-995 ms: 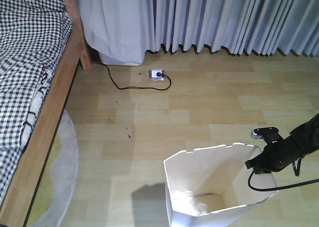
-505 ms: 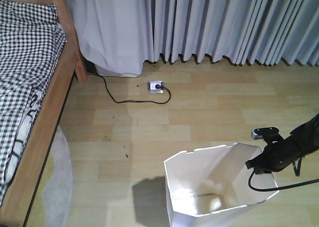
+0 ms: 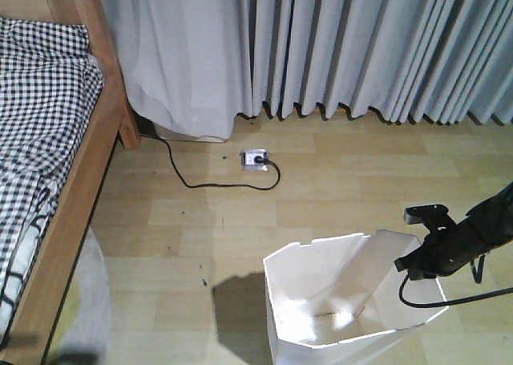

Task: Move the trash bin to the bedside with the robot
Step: 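Drive closer to the bed head, keeping the bin in the right gripper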

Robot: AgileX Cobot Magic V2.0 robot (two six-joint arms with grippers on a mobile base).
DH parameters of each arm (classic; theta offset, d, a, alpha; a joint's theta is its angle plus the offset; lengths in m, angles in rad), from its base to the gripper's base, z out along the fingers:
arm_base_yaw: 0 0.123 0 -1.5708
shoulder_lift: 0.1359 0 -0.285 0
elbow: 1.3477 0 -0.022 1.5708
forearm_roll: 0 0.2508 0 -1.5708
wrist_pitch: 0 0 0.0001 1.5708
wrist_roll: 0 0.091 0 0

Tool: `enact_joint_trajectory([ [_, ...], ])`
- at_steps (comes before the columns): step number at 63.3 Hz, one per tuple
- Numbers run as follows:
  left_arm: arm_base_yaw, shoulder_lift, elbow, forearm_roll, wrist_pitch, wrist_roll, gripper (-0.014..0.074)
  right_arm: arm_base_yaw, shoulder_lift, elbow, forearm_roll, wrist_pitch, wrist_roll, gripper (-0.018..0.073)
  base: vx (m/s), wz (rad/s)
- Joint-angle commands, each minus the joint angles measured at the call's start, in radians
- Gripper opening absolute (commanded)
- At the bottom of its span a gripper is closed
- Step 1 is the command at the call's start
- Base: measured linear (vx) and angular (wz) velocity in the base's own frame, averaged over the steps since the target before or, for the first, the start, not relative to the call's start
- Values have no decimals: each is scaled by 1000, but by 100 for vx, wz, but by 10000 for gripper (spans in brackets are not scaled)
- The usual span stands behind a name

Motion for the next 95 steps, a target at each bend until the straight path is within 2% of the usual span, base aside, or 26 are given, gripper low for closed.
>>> enact_joint_trajectory([
  [1, 0, -4, -21, -5, -72, -4, -6, -4, -78, -8, 26, 127, 4, -5, 24, 5],
  [95, 0, -4, -21, -5, -72, -4, -6, -4, -78, -8, 26, 127, 4, -5, 19, 1],
])
